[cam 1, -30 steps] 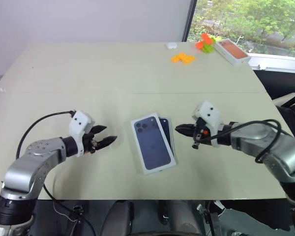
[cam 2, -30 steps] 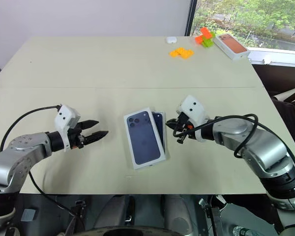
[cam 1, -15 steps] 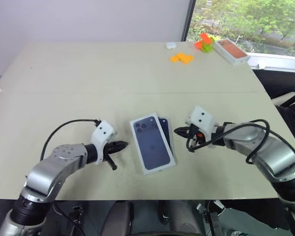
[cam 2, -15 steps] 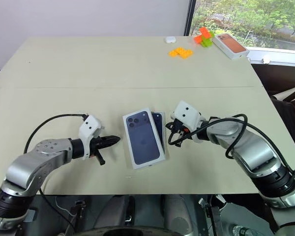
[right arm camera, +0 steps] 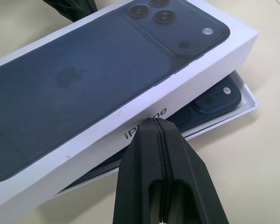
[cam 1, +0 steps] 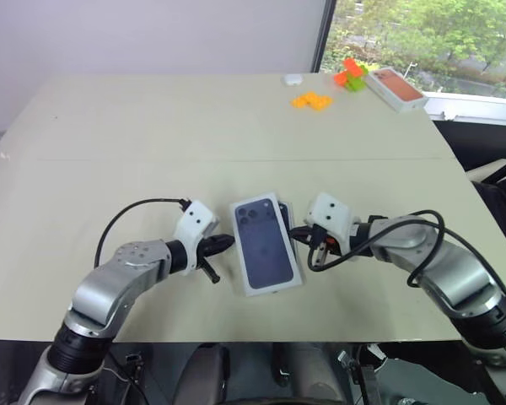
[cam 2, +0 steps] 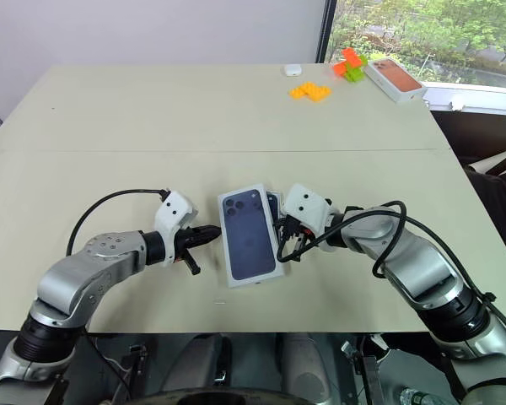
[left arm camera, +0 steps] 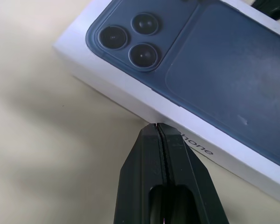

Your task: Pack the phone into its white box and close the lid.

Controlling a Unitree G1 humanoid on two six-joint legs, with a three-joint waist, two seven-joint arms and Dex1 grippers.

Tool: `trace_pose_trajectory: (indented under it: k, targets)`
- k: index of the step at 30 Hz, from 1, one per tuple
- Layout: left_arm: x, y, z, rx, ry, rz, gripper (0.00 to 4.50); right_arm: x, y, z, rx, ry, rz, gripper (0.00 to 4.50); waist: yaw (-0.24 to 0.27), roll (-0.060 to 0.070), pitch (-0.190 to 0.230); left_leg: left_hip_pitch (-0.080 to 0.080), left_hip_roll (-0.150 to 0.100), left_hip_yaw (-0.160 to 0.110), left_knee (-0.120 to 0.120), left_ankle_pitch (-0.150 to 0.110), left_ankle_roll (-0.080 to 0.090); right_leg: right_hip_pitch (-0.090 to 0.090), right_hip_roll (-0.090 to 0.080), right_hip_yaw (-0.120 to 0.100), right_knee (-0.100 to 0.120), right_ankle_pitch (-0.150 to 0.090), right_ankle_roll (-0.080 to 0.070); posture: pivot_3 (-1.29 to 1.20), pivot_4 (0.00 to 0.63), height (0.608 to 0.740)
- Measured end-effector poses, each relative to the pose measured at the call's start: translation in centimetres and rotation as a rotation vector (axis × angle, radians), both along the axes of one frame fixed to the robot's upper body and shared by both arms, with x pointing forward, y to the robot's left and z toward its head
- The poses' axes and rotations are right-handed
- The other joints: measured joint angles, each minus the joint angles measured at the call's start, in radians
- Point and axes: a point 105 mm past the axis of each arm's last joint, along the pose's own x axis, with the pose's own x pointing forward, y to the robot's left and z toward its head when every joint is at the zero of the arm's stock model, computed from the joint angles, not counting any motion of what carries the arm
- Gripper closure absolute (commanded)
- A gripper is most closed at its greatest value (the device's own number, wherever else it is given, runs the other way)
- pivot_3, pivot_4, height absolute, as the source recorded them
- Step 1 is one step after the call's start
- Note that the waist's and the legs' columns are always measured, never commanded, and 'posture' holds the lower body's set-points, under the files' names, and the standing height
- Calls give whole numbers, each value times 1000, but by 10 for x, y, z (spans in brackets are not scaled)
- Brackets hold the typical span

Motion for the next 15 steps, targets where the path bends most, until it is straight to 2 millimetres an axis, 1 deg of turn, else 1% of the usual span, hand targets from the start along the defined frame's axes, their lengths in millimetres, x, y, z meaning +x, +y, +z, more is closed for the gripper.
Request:
trace_pose_trajectory:
  k: [4,11,15]
  targets:
    - [5,-3,0,-18,-5,27,4455,1,-1,1,-1,-3,-12,4500,0,0,0,0,0,0,0,0,-1,0,0,0,0,0,0,0,150,740]
    - [17,-9,9,-48,-43,56,4455,-1,-3,-3,-6,19,-23,4500,0,0,0,0,0,0,0,0,-1,0,0,0,1,0,0,0,150,740]
    - [18,-14,14,-63,-59,47,4455,-2,-4,-4,-8,25,-27,4500,-1,0,0,0,0,0,0,0,-1,0,0,0,1,0,0,0,150,740]
